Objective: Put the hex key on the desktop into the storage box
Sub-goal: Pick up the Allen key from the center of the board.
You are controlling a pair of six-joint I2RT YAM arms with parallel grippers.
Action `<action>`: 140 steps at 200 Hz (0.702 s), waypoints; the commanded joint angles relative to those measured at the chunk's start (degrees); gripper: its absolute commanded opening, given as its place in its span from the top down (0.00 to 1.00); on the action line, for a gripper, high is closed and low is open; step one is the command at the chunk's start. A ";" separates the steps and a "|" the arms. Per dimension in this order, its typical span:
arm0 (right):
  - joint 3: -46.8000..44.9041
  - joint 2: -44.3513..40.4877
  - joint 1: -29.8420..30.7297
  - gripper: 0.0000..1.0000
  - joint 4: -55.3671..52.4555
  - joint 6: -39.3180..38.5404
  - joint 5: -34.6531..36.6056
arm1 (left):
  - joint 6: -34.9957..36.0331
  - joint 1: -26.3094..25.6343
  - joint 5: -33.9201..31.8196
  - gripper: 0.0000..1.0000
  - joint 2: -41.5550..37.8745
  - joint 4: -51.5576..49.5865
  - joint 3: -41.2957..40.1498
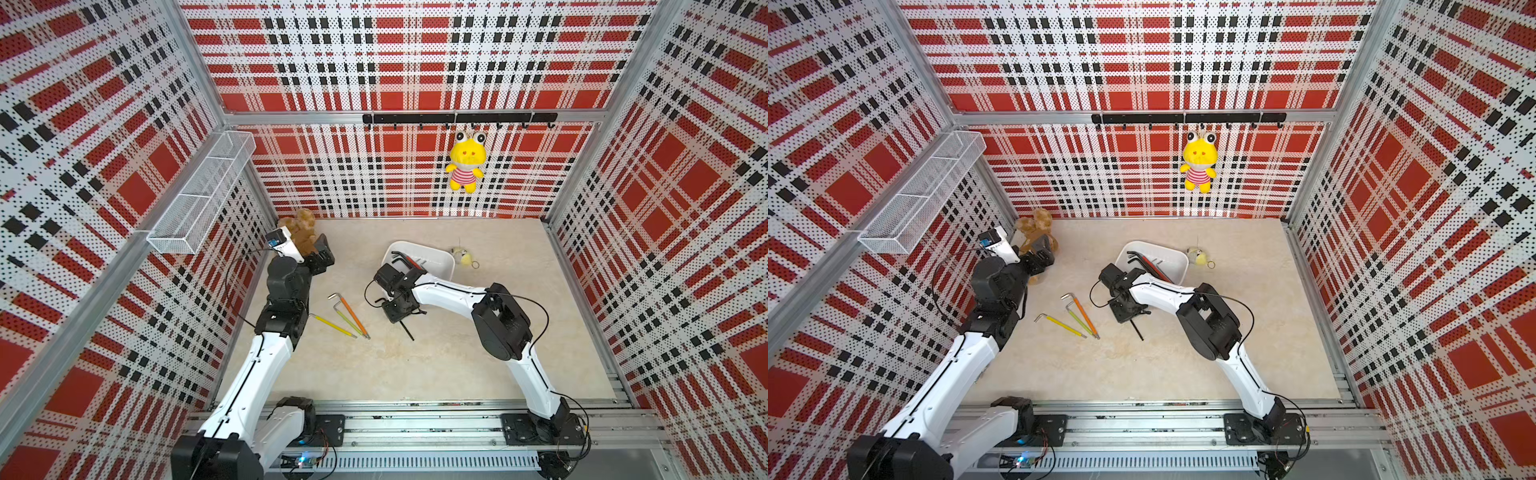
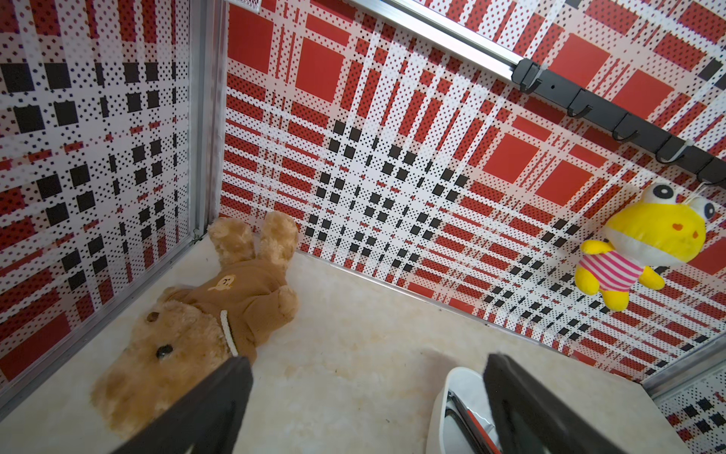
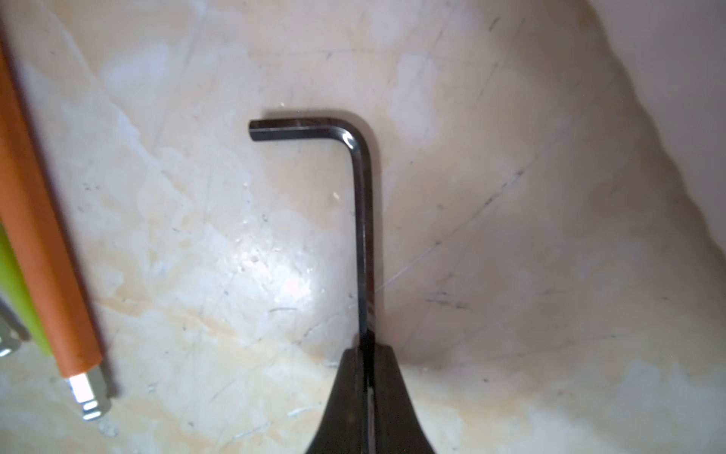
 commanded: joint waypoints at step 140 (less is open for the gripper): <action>20.13 -8.17 -11.04 1.00 -14.73 -20.46 -4.52 | 0.15 0.54 0.19 0.01 0.36 0.06 1.34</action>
